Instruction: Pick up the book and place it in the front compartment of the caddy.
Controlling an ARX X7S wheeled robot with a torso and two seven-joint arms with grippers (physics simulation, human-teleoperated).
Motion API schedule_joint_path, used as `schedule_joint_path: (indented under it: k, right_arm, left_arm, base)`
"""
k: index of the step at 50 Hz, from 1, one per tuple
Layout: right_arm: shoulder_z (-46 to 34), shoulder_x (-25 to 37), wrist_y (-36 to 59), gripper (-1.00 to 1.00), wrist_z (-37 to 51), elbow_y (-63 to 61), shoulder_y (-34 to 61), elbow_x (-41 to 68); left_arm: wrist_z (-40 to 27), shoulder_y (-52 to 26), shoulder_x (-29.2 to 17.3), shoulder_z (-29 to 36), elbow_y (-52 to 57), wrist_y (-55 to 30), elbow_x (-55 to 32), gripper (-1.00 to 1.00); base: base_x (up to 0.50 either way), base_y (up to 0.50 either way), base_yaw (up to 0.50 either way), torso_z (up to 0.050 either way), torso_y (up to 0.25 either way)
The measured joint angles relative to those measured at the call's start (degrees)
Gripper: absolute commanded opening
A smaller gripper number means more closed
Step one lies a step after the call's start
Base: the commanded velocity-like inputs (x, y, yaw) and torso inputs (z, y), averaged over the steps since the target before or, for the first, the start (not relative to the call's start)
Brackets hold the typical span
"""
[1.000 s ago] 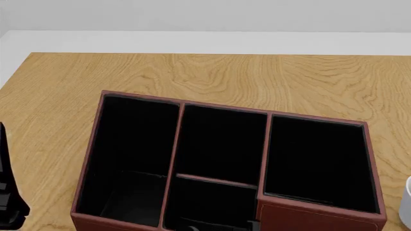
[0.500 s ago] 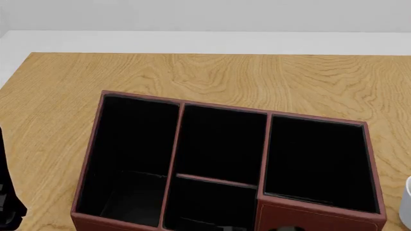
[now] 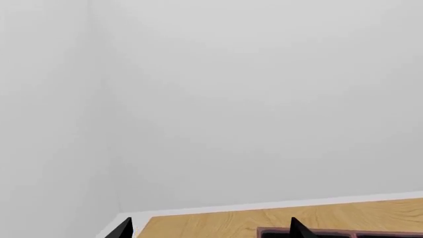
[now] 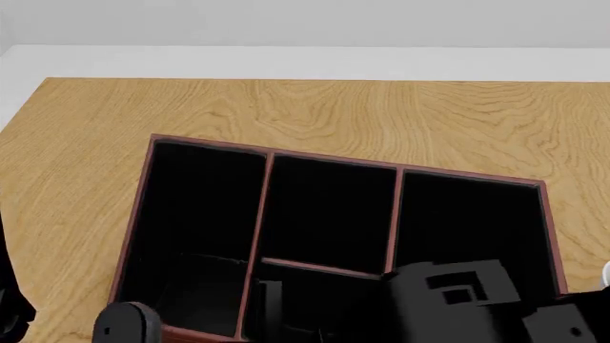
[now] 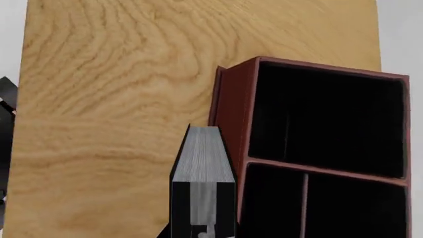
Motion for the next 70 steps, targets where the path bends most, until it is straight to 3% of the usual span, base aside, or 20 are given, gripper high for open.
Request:
schedule_joint_path:
  k: [14, 29, 49, 70]
  right_arm:
    - [4.5, 1.7, -2.7, -1.00, 0.0, 2.8, 7.0, 9.9]
    - [6.4, 1.1, 0.2, -1.00, -5.1, 8.7, 13.1, 10.9]
    - [7.8, 0.0, 5.2, -1.00, -21.6, 18.6, 18.2, -2.6]
    - [2.1, -2.2, 4.5, -1.00, -40.6, 29.6, 21.4, -19.6]
  left_arm:
    - [-0.2, -0.9, -0.1, 0.2, 0.1, 0.0, -0.6, 1.00]
    - [-0.3, -1.3, -0.6, 0.4, 0.1, 0.5, -0.9, 1.00]
    - [0.0, -0.6, -1.4, 0.5, -0.3, 1.8, -0.5, 1.00]
    - [0.5, 0.5, -1.2, 1.4, -0.8, 2.5, 1.1, 1.00]
  base:
    - [0.00, 0.00, 0.00, 0.000, 0.000]
    - [0.00, 0.00, 0.00, 0.000, 0.001]
    - [0.00, 0.00, 0.00, 0.000, 0.001]
    - [0.00, 0.00, 0.00, 0.000, 0.001]
